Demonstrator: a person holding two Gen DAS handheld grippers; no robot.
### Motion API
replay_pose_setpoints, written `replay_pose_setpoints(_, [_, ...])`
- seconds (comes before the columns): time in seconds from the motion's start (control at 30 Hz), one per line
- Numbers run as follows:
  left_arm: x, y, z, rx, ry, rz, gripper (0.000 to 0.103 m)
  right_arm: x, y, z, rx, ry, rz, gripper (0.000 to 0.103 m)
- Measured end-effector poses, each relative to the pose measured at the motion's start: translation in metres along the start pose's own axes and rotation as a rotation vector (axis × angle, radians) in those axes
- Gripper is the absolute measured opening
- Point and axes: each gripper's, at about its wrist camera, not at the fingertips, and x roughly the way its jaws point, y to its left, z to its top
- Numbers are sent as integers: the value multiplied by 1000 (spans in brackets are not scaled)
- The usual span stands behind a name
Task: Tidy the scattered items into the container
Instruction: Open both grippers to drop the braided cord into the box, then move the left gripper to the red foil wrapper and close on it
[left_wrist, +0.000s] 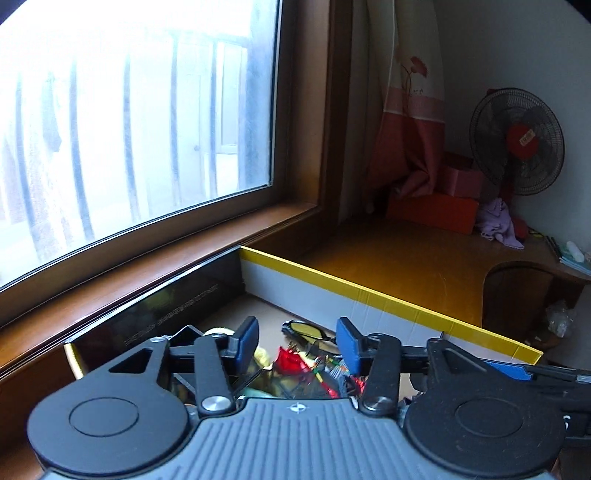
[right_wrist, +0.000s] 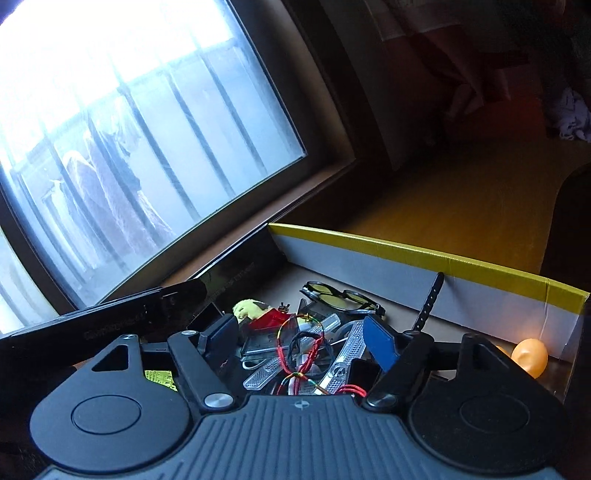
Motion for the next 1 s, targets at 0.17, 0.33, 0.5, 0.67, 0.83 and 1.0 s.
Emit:
replay_pose_setpoints(0.17, [-36,17,-15,-2,-20,25,60,-17,22,-14,-30,-16,-15,84])
replay_pose_setpoints(0.33, [-84,47,-44,-16,-6,91,73,-33,54,-33,-62,9,12,88])
replay_pose_setpoints(0.5, [-131,88,-79,-68,42,189,76,-39,100,-61,-133,59,72,92])
replay_pose_setpoints(0.67, [-179,136,-128,-153,108,312,77,-35,152,-96,-214,141,145,94])
replay_pose_setpoints(0.83, [-222,191,-192,-291,201,376,76,-34,196,-143,-283,268,215,94])
replay_pose_setpoints(1.0, [-253,231,-242,-383,234,387,68,-26,226,-192,-317,422,257,94])
